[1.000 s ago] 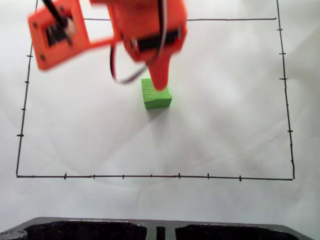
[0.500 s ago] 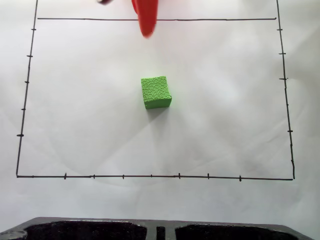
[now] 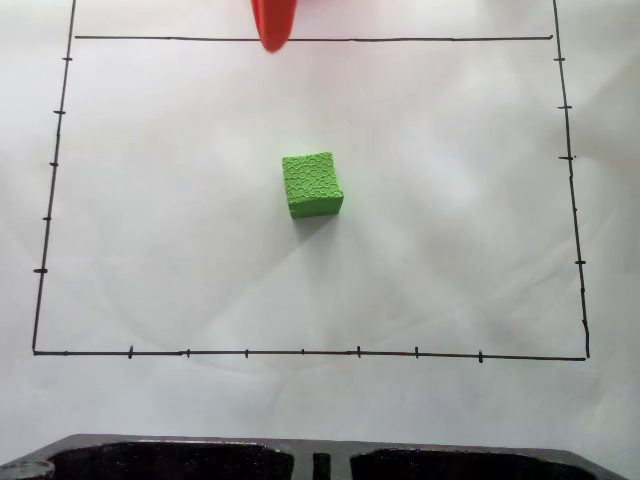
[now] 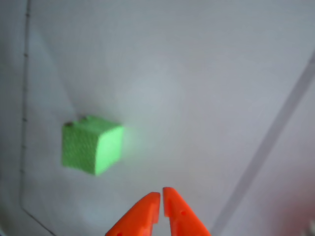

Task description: Grasp the colored block, Place it on the black dot, and then return the arm to the default position.

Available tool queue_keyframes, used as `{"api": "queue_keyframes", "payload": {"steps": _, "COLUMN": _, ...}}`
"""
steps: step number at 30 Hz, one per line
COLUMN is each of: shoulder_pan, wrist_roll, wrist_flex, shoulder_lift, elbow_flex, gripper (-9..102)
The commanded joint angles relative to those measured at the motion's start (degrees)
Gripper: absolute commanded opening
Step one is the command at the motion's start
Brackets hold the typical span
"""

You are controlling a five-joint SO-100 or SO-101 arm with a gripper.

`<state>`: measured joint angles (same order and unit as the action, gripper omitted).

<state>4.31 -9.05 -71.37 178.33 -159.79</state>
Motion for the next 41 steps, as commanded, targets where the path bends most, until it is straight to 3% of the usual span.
{"api": "queue_keyframes", "payload": {"steps": 1, "shoulder_pan": 0.5, "wrist_roll": 1.2, "wrist_flex": 4.6, "shoulder_lift": 3.9, "elbow_flex": -3.3, "gripper": 0}}
{"api": "queue_keyframes", "payload": {"steps": 14, "shoulder_pan": 0.0, "wrist_roll": 8.1, "wrist_flex": 20.6, "shoulder_lift": 8.9, "elbow_flex": -14.3, "gripper": 0}}
{"api": "queue_keyframes", "payload": {"steps": 41, "shoulder_pan": -1.7, "wrist_roll": 9.7, "wrist_flex": 20.3, "shoulder_lift": 9.0, "elbow_flex": -14.5, "gripper": 0}}
